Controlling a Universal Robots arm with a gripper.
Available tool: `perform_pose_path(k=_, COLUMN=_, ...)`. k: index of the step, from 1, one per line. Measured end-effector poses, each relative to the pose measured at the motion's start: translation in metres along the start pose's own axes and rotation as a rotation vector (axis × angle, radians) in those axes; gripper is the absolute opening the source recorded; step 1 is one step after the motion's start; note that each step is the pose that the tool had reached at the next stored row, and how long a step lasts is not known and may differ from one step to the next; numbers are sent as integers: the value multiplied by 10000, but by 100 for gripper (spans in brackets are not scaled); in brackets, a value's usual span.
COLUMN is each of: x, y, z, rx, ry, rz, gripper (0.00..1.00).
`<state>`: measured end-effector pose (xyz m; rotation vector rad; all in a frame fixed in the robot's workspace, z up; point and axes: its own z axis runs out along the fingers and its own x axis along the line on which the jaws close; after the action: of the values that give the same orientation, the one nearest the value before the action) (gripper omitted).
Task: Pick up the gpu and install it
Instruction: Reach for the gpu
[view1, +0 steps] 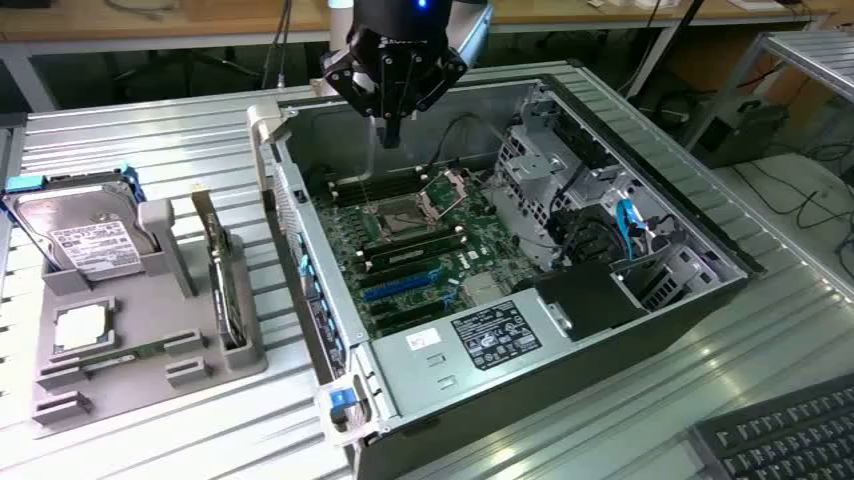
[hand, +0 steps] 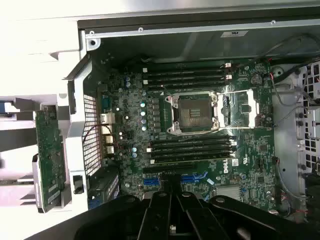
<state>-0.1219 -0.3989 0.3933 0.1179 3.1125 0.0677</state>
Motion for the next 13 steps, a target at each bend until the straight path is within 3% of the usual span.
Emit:
perform_pose_path(k=10, x=0, y=0, z=0, rx=0, ry=0, rz=0, gripper=11)
perform_pose_path(k=13, x=78, y=-31, z=-3, rx=-1, ry=-12, rz=0, gripper=11)
